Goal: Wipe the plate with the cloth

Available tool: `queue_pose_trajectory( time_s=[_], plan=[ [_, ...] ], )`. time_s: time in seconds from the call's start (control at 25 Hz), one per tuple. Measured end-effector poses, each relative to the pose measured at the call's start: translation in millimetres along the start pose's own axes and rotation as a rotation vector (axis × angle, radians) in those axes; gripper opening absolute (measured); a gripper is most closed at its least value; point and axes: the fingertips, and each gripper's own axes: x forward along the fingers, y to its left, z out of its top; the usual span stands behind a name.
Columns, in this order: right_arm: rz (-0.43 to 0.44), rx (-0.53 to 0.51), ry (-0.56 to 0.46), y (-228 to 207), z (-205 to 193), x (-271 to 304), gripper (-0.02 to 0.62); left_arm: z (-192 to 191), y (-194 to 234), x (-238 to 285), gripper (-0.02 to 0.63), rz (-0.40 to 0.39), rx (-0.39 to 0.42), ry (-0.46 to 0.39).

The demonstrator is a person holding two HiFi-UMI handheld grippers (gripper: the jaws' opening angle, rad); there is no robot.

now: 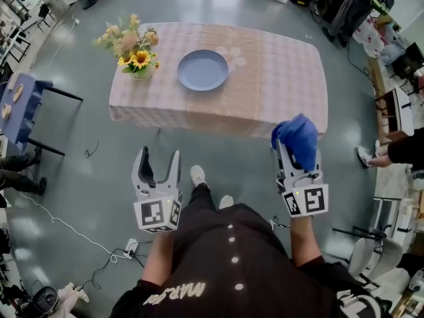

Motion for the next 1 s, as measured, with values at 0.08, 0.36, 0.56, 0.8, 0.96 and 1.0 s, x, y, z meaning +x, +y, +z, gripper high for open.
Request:
queue_pose_trajectory(
  time_s=[0.08, 0.36, 0.56, 0.8, 0.96, 1.0],
  plan=[
    [-0.009, -0.004, 0.0, -0.7, -0.6, 12.3, 0.195, 3.0, 7.7, 11.9, 0.331, -0.006, -0.002, -0.003],
    [-0.014, -0.012, 0.016, 3.7, -7.7, 60.1, 0.195, -1.3, 34.5, 50.4, 0.331, -0.023, -0.02, 0.014],
    [-0.01, -0.038, 0.047, 6.9, -15.7, 97.8, 0.195, 4.3, 51.4, 85.1, 0.331, -0.049, -0.006, 0.011],
    [-0.025, -0.043, 0.017, 11.0, -2.9, 146.2, 0.195, 27.7, 84.2, 122.0, 0.331, -0.063, 0.001, -0.022],
    [-0.034, -0.047, -0.01, 16.9, 7.7, 173.8, 0.195, 39.6, 107.2, 139.1, 0.331, -0.065, 0.007, -0.036],
    [-0.038, -0.045, -0.012, 18.4, 7.2, 179.5, 0.195, 40.7, 111.9, 143.2, 0.331, -0.067, 0.006, -0.036]
  ],
)
